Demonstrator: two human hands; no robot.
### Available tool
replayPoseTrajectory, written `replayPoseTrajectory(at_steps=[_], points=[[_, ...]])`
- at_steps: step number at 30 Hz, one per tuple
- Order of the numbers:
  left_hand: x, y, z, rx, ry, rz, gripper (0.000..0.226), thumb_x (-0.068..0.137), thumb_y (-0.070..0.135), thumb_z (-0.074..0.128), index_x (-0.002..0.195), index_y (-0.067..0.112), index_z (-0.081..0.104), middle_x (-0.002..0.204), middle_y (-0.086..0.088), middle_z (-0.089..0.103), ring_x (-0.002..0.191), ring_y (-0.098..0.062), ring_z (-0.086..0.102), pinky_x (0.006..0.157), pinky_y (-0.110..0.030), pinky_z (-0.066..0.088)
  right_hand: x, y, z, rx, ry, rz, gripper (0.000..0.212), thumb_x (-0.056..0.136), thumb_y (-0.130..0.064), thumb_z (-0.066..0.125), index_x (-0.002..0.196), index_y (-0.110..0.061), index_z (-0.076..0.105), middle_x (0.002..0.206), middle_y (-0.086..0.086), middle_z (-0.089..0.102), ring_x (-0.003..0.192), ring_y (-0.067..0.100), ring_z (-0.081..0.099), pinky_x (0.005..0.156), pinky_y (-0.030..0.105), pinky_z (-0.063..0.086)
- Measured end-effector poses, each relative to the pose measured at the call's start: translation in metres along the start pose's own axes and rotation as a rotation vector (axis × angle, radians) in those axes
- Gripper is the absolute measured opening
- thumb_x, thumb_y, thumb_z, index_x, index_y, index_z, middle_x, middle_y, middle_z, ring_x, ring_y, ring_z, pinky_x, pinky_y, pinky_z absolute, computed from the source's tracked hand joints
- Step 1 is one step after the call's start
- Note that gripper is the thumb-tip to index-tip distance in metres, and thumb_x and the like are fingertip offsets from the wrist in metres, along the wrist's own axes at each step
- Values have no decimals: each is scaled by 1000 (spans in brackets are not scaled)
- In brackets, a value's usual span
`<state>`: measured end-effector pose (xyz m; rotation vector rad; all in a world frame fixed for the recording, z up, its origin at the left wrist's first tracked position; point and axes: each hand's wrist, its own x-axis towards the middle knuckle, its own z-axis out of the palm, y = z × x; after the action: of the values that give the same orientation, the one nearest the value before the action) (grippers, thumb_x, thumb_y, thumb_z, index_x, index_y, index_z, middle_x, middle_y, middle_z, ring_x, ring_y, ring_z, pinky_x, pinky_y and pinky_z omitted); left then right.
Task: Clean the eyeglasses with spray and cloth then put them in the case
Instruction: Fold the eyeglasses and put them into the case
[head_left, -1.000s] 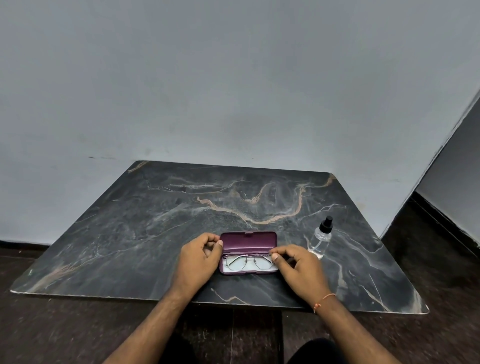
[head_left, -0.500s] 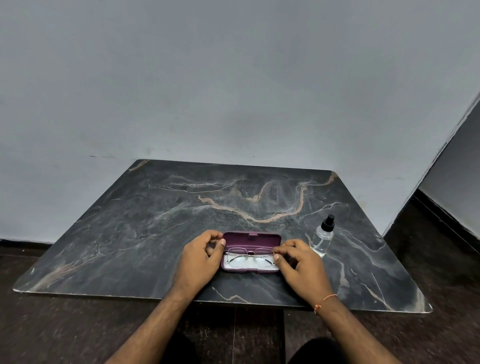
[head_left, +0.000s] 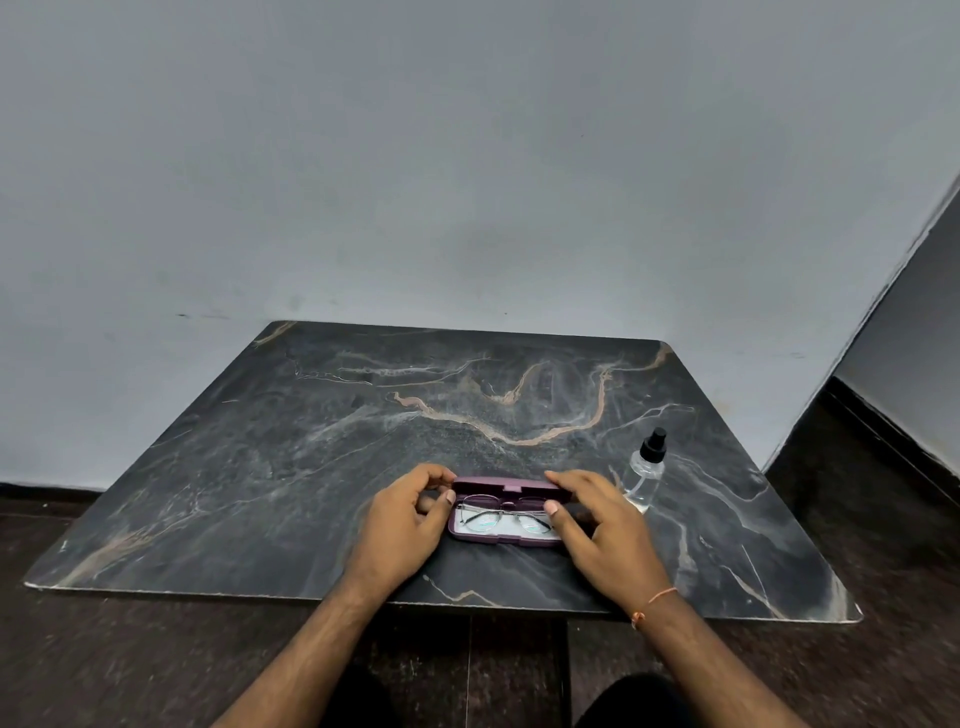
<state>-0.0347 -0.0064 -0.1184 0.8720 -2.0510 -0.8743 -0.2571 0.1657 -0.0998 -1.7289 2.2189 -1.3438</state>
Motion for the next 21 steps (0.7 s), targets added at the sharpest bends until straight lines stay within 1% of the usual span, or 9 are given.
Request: replayPoseTrajectory(at_steps=[2,5,7,9,13,14,16,17,21], points=[[0,0,0,-4,-14,-9,30,98,10,75,103,40,72,72,14,74,73,-8,72,66,-6,48,-2,0,0,22,18,-6,31,101,-30,73,132,-35,74,127,-28,66,118,-3,65,98,8,47],[-1,-4,-1,6,-39,-9,37,96,1,69,101,38,73,79,19,76,69,-10,71,64,-8,48,-6,4,-1,23,32,-13,27,100,-27,76,126,-33,78,127,-23,73,122,-7,65,105,15,50],[-1,-7,-1,-8,-67,-22,42,94,-3,65,101,38,73,84,13,78,65,-16,69,62,-14,50,-9,6,-3,33,30,-14,27,99,-27,77,125,-35,79,128,-21,75,123,-8,66,108,17,50],[-1,-7,-2,-22,-86,-42,43,95,-2,64,101,39,74,85,12,78,65,-18,69,64,-15,51,-12,8,-4,57,20,-13,29,97,-26,80,124,-36,79,130,-20,74,124,-8,66,108,15,49],[-3,-3,-3,-59,-95,-79,29,99,5,69,98,34,76,80,21,75,56,1,62,61,-6,45,-15,9,-5,115,-17,18,33,92,-22,85,121,-38,80,133,-20,73,124,-8,66,109,13,48],[-3,-1,-3,-74,-104,-90,27,100,7,70,98,33,77,82,22,76,56,3,62,62,-6,45,-15,10,-5,136,-24,31,34,91,-21,86,120,-38,81,133,-19,73,125,-8,66,109,13,47],[-3,0,-6,-106,-133,-114,24,101,8,72,99,30,79,91,19,80,59,4,63,64,-7,48,-16,11,-5,176,-36,63,35,88,-19,88,117,-38,82,133,-18,73,125,-8,66,109,13,47],[-2,1,-7,-122,-151,-127,22,101,8,72,100,29,79,93,16,81,60,3,63,65,-7,49,-16,11,-6,189,-43,78,34,87,-19,89,116,-38,82,133,-18,73,125,-8,66,110,13,47],[-2,3,-10,-180,-214,-155,11,98,14,80,103,24,79,87,19,81,65,5,69,69,-7,52,-16,11,-6,215,-81,124,32,84,-23,92,111,-39,83,135,-16,73,126,-8,65,111,13,46]])
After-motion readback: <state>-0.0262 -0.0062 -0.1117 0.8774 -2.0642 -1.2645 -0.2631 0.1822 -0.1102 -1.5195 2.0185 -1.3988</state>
